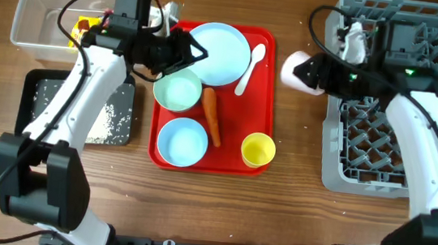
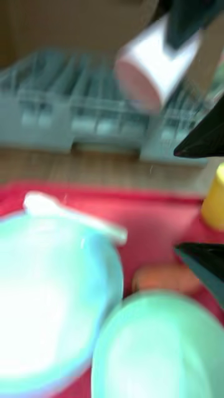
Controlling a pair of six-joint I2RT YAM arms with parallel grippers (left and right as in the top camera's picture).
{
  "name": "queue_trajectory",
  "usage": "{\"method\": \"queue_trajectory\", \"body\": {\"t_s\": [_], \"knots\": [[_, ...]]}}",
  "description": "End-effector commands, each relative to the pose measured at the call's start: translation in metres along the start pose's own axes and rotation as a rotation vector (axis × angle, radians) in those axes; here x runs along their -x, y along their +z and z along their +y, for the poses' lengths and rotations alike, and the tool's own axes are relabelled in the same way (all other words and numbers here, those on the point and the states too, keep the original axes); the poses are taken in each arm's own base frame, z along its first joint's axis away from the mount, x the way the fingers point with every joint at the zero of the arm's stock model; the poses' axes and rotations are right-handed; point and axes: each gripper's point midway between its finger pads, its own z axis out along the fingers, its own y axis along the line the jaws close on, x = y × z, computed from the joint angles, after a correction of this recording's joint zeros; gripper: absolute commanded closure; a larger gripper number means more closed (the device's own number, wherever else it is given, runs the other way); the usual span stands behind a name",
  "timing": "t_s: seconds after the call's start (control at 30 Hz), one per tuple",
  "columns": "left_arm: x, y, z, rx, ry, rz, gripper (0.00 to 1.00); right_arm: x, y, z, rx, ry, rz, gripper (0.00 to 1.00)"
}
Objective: Sort waste into correct bins and load items into the dishwasher rack
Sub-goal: 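Lower the pink cup into the dish rack with the right gripper and release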
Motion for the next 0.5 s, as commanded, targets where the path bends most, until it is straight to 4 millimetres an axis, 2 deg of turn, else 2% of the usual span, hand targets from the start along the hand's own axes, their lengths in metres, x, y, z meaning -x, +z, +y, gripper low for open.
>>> {"method": "queue_trajectory", "body": {"t_s": [0.0, 0.13, 0.2, 0.4, 0.47], "knots": [[0.009, -0.001, 0.028, 0.223, 0.022, -0.095, 0.55, 0.027, -0.057, -0.006, -0.223, -0.040, -0.118, 0.48], [0.000, 0.005, 0.031, 0.301, 0.049, -0.096, 0.51, 0.028, -0.095, -0.010, -0.364, -0.019, -0.119, 0.48], [-0.003, 0.007, 0.034, 0.345, 0.059, -0.097, 0.47, 0.023, -0.111, -0.020, -0.417, 0.023, -0.110, 0.48], [-0.010, 0.006, 0.054, 0.498, 0.080, -0.116, 0.30, -0.008, -0.148, -0.076, -0.515, 0.228, -0.034, 0.48], [-0.008, 0.005, 0.055, 0.507, 0.081, -0.124, 0.22, -0.025, -0.173, -0.109, -0.613, 0.338, -0.013, 0.47]]}}
